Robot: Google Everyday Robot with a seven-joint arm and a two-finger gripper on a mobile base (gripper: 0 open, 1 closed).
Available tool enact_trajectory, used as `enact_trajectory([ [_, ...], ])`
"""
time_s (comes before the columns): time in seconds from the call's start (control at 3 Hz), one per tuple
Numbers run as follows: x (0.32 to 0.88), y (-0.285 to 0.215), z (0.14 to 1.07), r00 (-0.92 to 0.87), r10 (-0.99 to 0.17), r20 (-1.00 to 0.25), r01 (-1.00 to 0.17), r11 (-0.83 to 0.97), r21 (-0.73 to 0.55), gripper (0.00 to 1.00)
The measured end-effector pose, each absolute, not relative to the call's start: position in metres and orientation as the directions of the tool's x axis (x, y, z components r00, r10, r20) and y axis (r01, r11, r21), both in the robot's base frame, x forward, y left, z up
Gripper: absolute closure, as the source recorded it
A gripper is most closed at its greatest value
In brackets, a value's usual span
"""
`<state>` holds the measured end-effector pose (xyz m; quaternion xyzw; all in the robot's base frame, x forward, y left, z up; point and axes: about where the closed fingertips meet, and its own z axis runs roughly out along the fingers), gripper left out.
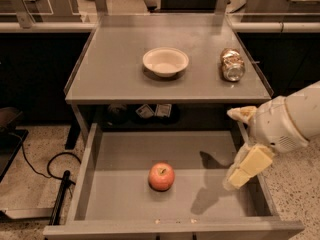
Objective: Pick apple from top drawer and place on counter
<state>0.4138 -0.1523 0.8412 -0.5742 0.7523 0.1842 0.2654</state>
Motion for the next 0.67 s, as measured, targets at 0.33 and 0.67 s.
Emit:
enact_trajectory([
  [0.33,0.421,-0.14,0.803,-0.185,-0.74,-0.646,-0.964,0.263,-0.026,0.0],
  [0.67,0.428,-0.131,0.773,-0.178,-0.717,-0.674,-0.969,0.247,-0.007,0.0],
])
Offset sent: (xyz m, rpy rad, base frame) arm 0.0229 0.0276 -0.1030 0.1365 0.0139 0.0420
